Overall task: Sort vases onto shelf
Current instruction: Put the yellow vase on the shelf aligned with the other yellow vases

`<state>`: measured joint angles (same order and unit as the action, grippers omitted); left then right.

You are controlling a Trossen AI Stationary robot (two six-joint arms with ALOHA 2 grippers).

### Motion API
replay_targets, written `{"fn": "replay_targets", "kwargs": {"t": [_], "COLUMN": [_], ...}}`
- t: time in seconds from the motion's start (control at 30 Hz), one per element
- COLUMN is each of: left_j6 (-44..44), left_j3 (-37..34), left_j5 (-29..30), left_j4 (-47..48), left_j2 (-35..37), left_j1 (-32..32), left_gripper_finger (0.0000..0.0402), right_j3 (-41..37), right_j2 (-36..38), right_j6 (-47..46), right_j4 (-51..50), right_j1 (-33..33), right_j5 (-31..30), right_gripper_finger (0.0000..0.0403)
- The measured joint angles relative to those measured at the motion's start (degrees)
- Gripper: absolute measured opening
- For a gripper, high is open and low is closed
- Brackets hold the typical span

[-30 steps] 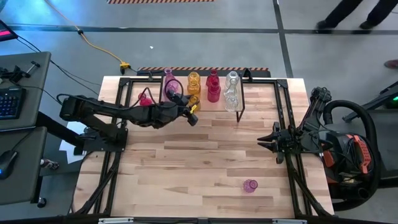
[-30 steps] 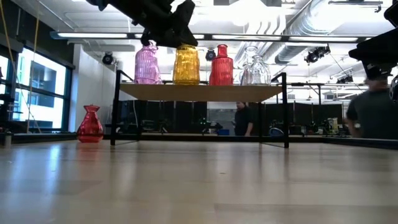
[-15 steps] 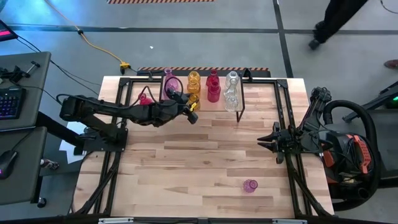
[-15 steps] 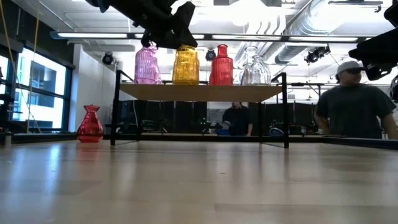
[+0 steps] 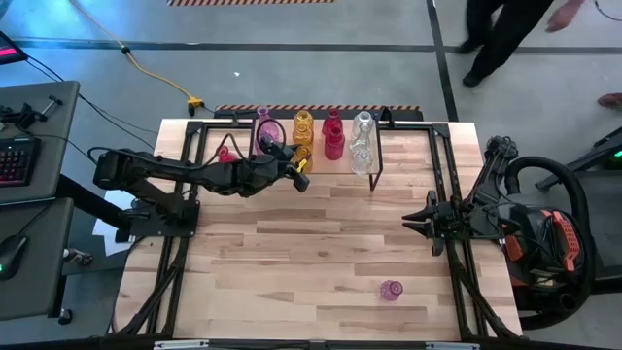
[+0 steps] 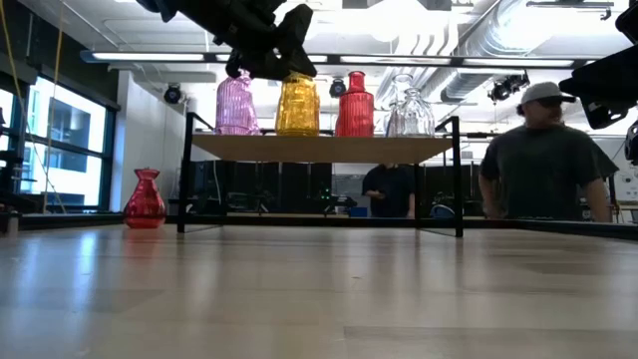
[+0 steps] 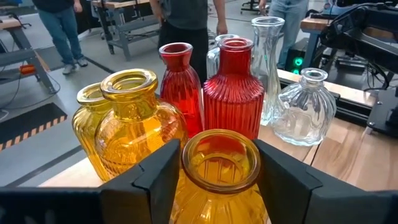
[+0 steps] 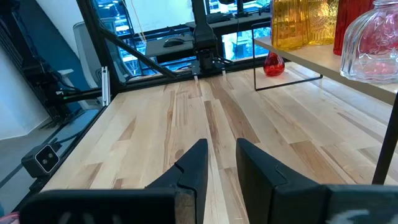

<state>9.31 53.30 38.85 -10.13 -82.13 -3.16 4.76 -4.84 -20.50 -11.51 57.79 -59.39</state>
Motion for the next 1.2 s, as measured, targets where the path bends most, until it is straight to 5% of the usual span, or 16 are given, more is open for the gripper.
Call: {"fn": "replay_targets", "kwargs": {"t": [0.8,1.2], "left_j6": [0.51,0.05], "left_j3": [-0.17,-0.17], "left_j5": [-0.44,0.85], "left_j4": [0.34,0.18], "left_j2": [-0.2,-0.2], "left_j1": [0.02,0.04], "left_gripper_finger": [0.0262,0.0267], "right_j3": [-0.01,-0.01], "right_j2": [0.0,0.0], "right_j6": [0.01,0.0], "right_j4": [0.0,0.0], "right_j1": [0.01,-0.01], "right_j5": [0.02,0.0], "right_gripper_finger": [0.0067,0.0067]}}
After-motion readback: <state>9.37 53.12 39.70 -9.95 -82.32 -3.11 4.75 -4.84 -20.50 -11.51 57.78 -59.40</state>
